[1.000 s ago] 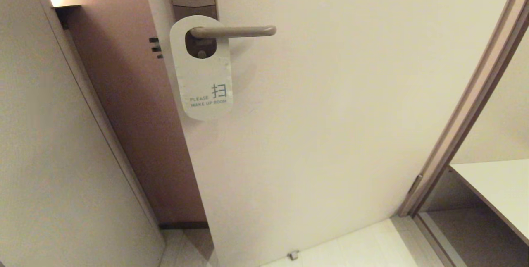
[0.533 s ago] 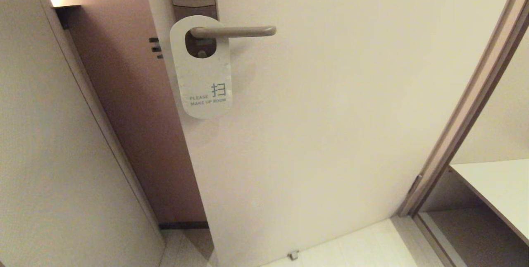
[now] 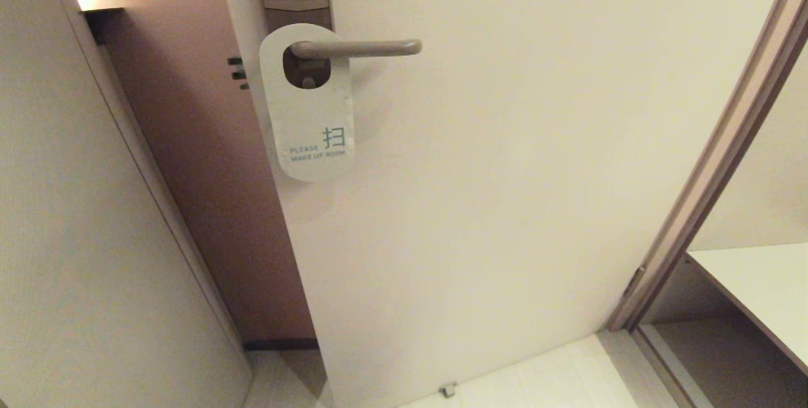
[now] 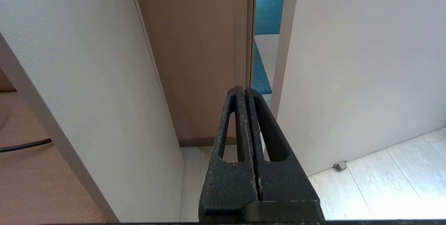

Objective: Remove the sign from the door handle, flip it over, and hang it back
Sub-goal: Take down the sign

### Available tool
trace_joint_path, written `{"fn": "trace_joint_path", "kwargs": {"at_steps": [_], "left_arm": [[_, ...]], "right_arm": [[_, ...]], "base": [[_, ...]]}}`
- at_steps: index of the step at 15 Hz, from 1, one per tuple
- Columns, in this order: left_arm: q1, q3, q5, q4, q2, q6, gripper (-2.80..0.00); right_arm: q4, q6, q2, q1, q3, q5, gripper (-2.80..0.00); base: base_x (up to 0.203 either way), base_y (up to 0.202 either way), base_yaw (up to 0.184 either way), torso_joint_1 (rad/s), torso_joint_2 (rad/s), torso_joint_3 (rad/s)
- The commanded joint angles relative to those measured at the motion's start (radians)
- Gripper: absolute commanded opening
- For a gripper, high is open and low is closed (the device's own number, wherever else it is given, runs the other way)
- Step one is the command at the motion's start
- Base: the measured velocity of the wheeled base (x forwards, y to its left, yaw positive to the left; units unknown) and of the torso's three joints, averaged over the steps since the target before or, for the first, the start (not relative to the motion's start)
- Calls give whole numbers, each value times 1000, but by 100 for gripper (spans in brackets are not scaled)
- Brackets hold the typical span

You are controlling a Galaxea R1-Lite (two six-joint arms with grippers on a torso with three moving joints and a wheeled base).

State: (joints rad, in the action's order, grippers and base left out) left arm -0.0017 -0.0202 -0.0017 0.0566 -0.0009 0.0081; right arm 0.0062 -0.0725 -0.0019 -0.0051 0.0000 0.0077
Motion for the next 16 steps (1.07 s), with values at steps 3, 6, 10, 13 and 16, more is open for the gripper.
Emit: {"fn": "trace_joint_path", "kwargs": {"at_steps": [3, 6, 10, 13, 16], "left_arm": [[0, -1, 0, 0, 1, 0, -280], [0, -1, 0, 0, 1, 3, -280], [0, -1, -4, 0, 1, 7, -280], [0, 0, -1, -1, 1, 4, -280], [0, 0, 0, -1, 1, 5, -280]], "right_arm": [[0, -1, 2, -1, 0, 0, -280], [0, -1, 2, 1, 0, 0, -280], [0, -1, 2, -1, 0, 0, -280], [0, -1, 2, 0, 0, 0, -280], [0, -1, 2, -1, 0, 0, -280]], "base": [[0, 0, 0, 0, 0, 0], [0, 0, 0, 0, 0, 0], [0, 0, 0, 0, 0, 0], [0, 0, 0, 0, 0, 0], [0, 0, 0, 0, 0, 0]]}}
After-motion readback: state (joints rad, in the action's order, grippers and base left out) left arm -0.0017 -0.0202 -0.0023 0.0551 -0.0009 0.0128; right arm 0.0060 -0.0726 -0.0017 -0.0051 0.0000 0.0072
